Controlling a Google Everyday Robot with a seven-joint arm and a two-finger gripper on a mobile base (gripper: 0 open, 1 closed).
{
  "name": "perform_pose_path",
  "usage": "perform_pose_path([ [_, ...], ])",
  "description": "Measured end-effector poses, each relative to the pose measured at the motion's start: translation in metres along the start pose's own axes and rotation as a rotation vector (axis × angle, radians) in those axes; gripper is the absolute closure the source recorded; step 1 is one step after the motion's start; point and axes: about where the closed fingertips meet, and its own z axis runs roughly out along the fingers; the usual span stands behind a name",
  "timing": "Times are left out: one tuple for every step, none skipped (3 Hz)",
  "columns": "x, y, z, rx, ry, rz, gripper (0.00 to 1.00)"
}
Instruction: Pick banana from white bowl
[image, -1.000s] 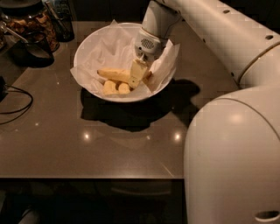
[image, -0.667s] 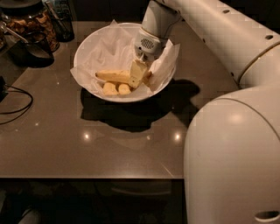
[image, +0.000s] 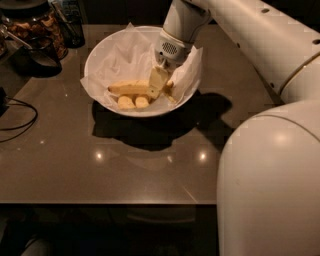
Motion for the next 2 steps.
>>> perform_pose_path([
  [0.008,0.023,-0.035,0.055,-0.042,-0.020,1.00],
  [0.004,0.046,-0.068,0.110,-0.078,-0.059,1.00],
])
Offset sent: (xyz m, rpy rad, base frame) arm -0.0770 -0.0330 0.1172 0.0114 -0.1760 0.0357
